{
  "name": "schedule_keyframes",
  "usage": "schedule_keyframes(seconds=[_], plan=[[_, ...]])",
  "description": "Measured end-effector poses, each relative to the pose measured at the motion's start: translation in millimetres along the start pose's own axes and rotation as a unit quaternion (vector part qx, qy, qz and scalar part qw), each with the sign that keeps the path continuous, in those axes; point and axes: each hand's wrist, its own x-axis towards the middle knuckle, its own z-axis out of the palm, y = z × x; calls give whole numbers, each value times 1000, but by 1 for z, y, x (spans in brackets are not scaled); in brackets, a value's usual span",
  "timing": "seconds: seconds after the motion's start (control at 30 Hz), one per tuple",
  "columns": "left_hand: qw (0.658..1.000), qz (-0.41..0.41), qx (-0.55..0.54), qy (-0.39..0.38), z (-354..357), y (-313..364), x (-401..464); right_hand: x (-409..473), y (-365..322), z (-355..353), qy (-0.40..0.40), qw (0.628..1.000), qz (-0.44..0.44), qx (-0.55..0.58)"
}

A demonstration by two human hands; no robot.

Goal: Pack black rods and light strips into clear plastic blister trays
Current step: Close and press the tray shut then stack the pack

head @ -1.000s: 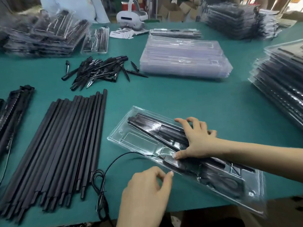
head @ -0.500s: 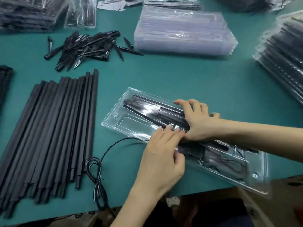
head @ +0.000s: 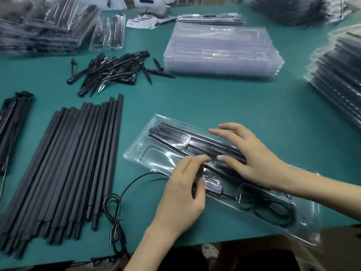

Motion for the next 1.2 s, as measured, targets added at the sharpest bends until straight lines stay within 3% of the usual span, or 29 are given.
schedule_keyframes(seconds=[0.1,0.2,0.57,0.7,0.87,1.03,1.2], plan=[[999,-12,-27,12,-3,0,2,-15,5,-8,7,956,-226,-185],[998,-39,-48,11,-3,1,3,-24,9,-7,-34,921,-296,-250],[999,-12,-41,-23,-13,1,6,-23,1,9,-39,924,-249,-288],[997,39,36,-54,-16,-1,9,-20,7,10,-27,918,-254,-303],[989,82,86,-89,-16,4,11,-18,11,10,-9,937,-208,-279],[988,82,103,-79,-17,2,22,-20,8,9,-8,946,-186,-265],[974,153,149,-82,-24,-8,31,-21,7,6,-31,951,-180,-249]])
